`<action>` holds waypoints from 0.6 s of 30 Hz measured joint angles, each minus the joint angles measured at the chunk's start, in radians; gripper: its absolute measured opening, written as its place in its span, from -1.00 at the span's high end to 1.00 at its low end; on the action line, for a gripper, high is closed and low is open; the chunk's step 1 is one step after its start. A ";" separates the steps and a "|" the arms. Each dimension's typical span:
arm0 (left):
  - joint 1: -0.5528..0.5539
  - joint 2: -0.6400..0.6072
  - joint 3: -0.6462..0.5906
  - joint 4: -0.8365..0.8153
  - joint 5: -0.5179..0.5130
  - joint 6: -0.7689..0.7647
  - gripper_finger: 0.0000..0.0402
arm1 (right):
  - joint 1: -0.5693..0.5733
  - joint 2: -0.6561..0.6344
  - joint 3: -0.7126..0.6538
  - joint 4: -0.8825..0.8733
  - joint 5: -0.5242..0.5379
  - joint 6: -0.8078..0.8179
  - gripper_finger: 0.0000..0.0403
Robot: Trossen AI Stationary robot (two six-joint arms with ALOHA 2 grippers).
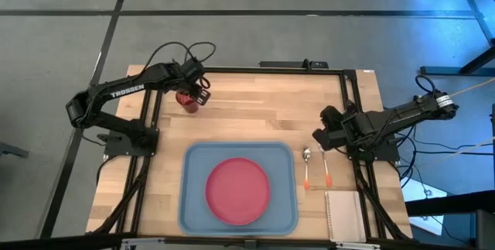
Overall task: Pick and place plate/cup/fork/spoon on tray
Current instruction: Put the purple cup on the serving tray to the top left
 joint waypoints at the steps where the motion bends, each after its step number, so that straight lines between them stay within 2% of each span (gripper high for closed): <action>1: 0.000 0.000 0.000 -0.005 0.000 -0.017 0.49 | 0.000 0.000 0.000 -0.006 -0.031 0.003 0.97; 4: 0.000 0.000 0.000 -0.001 0.000 -0.045 0.49 | 0.000 0.000 0.000 -0.004 -0.085 0.010 0.97; 18: -0.034 0.000 0.000 -0.033 -0.005 -0.075 0.49 | 0.000 0.000 0.000 0.014 -0.088 0.008 0.97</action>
